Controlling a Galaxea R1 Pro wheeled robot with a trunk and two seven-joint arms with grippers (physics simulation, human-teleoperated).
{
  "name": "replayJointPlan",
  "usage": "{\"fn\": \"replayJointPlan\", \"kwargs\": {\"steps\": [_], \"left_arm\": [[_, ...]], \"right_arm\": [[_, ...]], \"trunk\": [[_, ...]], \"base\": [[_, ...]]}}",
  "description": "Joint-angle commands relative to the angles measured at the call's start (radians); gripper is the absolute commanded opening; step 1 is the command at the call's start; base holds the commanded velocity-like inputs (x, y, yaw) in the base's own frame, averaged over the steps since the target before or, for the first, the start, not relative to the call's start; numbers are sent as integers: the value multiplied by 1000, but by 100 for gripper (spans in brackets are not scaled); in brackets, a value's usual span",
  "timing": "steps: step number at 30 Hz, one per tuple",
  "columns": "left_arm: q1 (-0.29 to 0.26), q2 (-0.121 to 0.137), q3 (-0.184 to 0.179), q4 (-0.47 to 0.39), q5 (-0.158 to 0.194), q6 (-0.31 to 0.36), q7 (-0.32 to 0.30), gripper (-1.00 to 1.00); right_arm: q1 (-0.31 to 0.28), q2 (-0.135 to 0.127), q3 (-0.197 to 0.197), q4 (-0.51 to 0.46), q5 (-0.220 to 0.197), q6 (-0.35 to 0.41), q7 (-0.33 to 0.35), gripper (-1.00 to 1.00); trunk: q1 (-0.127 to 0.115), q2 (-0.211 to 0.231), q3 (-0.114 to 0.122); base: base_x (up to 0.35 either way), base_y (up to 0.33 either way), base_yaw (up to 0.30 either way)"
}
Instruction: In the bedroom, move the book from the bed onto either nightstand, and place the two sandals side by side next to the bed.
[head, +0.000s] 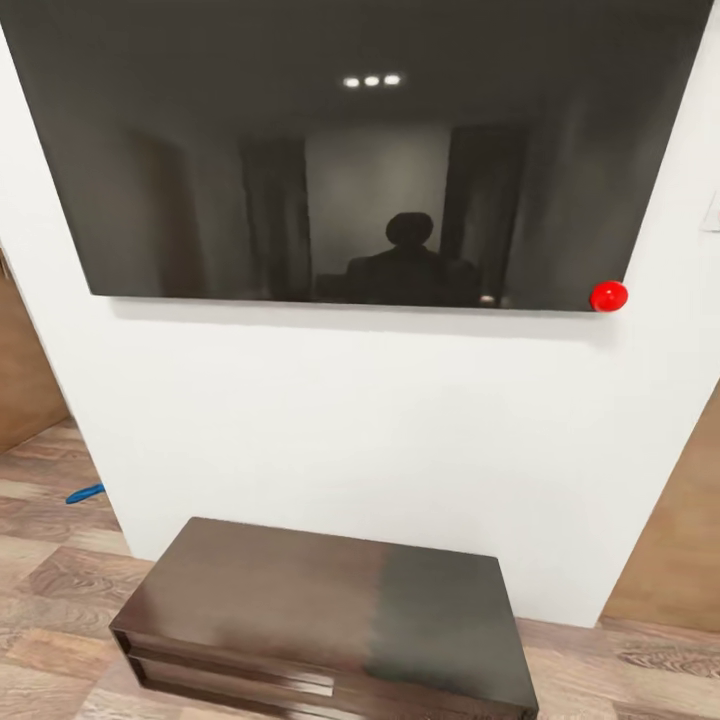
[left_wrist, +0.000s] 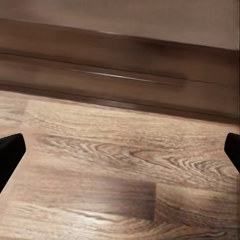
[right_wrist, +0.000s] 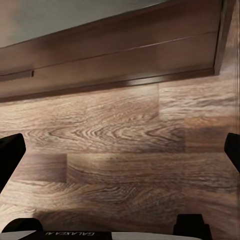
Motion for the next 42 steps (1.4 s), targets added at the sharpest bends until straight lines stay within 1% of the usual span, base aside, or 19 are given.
{"fn": "replayJointPlan", "kwargs": {"steps": [1,13,26,42], "left_arm": [[0,0,1,0,0,-3,0,100],[0,0,1,0,0,-3,0,100],[0,0,1,0,0,-3,0,100],[0,0,1,0,0,-3,0,100]], "right_arm": [[-1,0,-2,1,-6,0,6,100],[-1,0,-2,1,-6,0,6,100],[-1,0,-2,1,-6,0,6,100],[-1,0,-2,1,-6,0,5,100]], "trunk": [[0,-1,-1],[0,-1,-1],[0,-1,-1],[0,-1,-1]], "base": [[0,0,-283],[14,0,-283],[173,108,-283],[11,8,-283]]}}
